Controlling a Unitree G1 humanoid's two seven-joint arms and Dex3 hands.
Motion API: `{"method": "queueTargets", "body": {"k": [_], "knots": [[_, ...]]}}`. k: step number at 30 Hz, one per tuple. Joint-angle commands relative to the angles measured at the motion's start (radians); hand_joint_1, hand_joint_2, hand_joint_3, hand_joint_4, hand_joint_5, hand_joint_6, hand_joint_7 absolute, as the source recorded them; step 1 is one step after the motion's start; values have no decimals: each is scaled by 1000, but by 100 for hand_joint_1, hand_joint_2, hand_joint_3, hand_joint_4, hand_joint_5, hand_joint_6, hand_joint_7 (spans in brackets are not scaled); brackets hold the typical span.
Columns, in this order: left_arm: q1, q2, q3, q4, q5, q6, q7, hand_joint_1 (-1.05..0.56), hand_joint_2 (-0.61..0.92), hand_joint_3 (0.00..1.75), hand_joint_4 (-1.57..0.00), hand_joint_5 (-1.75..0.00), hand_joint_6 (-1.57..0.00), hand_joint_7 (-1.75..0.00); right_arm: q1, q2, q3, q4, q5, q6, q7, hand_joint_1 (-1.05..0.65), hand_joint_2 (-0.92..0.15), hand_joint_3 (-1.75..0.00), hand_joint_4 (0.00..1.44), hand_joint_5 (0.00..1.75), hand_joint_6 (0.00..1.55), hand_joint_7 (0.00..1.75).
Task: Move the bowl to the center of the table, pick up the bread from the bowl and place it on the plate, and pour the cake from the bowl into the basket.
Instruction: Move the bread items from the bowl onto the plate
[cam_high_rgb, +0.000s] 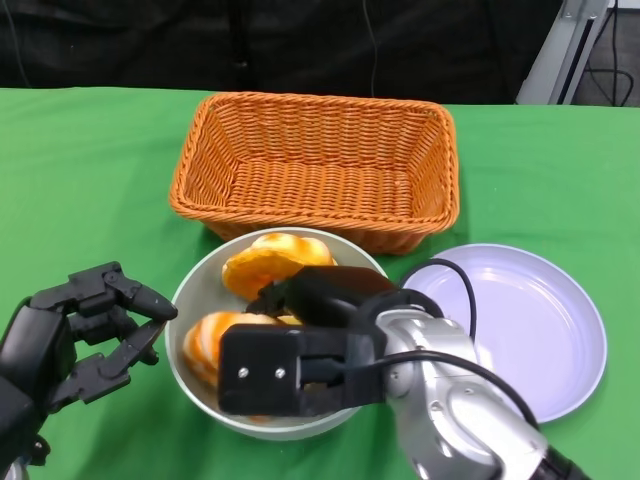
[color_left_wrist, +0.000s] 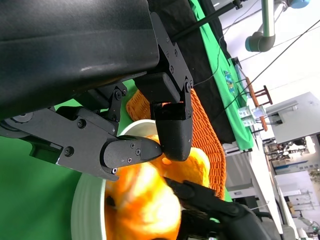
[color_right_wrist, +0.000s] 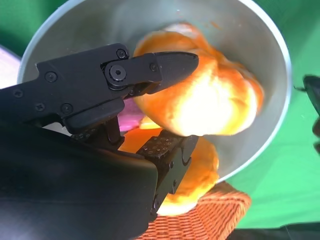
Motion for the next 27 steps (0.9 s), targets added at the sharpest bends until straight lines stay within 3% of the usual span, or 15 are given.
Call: {"method": "queueTargets", "body": {"k": [1, 6, 12, 17, 21, 24, 27], "knots": [[-8, 16, 5, 12, 2, -18, 11, -14, 78, 55, -79, -145, -86, -103, 2, -25, -29, -38, 14, -1, -11, -43, -92, -18, 74, 154, 86, 6], [-10, 17, 6, 20, 6, -25, 13, -13, 79, 56, -80, -145, -86, -103, 17, -43, -54, -91, 36, 5, -8, -45, -92, -17, 72, 150, 94, 8], [-9, 16, 4, 16, 13, -25, 22, -14, 78, 57, -80, -145, -85, -104, 37, -63, -68, -155, 54, 5, -9, -45, -92, -15, 79, 140, 100, 7], [-10, 17, 5, 21, 13, -21, 25, -14, 78, 57, -80, -145, -85, -105, 70, -109, -101, -287, 64, 23, 39, -45, -92, -15, 80, 132, 106, 7], [-11, 16, 5, 23, 20, -24, 32, -14, 77, 57, -80, -145, -86, -104, 91, -122, -132, -363, 79, 68, 73, -42, -92, -15, 81, 144, 114, 13], [-14, 18, 5, 31, 20, -31, 30, -14, 77, 57, -80, -145, -85, -104, 112, -144, -181, -430, 113, 92, 97, -40, -92, -13, 104, 93, 106, 24], [-15, 18, 5, 34, 21, -34, 29, -14, 77, 58, -80, -145, -85, -104, 115, -153, -186, -443, 125, 98, 99, -40, -92, -13, 109, 81, 105, 24]]}}
